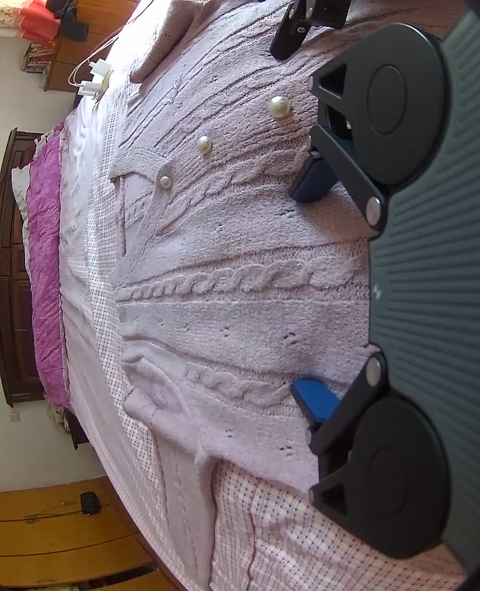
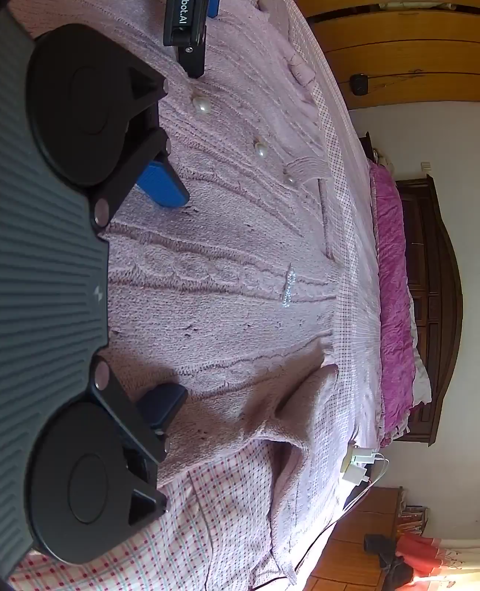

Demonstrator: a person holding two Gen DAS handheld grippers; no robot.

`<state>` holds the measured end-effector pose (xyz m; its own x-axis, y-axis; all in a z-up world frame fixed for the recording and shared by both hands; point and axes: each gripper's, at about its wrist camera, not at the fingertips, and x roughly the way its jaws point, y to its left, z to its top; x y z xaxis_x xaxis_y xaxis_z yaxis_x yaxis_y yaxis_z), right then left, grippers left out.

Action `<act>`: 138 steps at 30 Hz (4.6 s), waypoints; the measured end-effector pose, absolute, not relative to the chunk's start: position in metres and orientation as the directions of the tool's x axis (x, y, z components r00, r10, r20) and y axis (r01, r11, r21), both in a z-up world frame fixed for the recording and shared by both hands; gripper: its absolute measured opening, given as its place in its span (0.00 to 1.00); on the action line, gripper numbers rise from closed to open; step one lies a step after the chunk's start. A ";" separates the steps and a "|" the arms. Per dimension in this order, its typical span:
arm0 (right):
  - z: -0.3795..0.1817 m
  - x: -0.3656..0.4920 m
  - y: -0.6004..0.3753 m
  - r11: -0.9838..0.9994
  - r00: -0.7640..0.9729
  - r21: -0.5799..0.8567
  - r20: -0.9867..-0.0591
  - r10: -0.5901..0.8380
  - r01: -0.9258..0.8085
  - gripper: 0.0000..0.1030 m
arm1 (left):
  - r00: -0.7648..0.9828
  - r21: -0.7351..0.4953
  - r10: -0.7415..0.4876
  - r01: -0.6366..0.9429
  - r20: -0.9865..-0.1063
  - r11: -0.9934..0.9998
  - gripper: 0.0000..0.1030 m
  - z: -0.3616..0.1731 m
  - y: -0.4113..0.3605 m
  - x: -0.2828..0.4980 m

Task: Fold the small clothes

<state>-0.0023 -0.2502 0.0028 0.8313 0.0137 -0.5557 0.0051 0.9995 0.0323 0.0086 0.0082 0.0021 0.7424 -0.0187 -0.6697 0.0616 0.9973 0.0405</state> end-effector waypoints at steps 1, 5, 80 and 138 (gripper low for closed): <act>0.003 -0.002 -0.250 0.999 0.831 0.032 -0.556 0.014 0.005 1.00 | 0.741 0.041 -0.021 0.065 -0.672 0.997 1.00 0.002 0.009 0.011; 0.002 -0.002 -0.250 0.999 0.832 0.032 -0.555 0.014 0.005 1.00 | 0.764 0.044 0.004 0.032 -0.646 0.999 1.00 -0.002 0.001 0.001; 0.042 0.008 -0.273 0.981 0.716 0.183 -0.676 0.174 -0.066 1.00 | 0.678 0.053 0.024 0.021 -0.735 0.998 1.00 0.020 -0.007 0.022; 0.032 0.147 -0.562 0.885 0.813 0.303 -0.567 -0.130 0.353 0.14 | 0.636 0.122 0.103 -0.015 -0.765 0.992 1.00 0.033 -0.036 0.056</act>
